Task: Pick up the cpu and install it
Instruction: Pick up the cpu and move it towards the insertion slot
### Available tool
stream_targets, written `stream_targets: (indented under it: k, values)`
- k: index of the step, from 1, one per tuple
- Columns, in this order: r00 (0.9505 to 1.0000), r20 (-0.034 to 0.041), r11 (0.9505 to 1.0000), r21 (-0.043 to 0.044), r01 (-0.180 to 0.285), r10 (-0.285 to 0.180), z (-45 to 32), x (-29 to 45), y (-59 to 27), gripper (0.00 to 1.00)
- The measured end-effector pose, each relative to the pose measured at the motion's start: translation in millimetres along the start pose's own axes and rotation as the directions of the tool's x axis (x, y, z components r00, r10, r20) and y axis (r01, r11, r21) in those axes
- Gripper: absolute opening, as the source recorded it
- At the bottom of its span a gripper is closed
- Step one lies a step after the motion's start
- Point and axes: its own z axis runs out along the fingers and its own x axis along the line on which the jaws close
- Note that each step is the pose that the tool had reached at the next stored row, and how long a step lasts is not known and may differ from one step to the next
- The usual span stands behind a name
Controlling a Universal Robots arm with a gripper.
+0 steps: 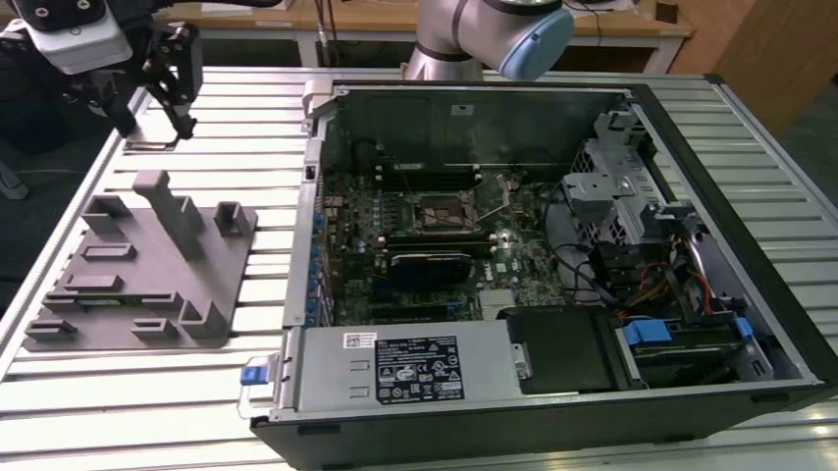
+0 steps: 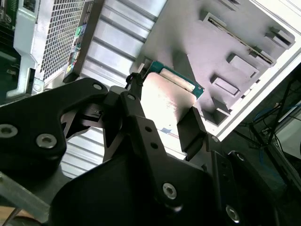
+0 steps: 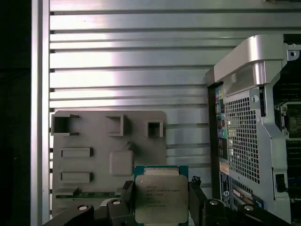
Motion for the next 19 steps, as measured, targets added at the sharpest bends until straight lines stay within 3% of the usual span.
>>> stream_targets:
  k: [19]
  values:
    - [1.0, 0.0001, 1.0, 0.0, 0.0, 0.0, 1.4, -44.5, 3.4, 0.54]
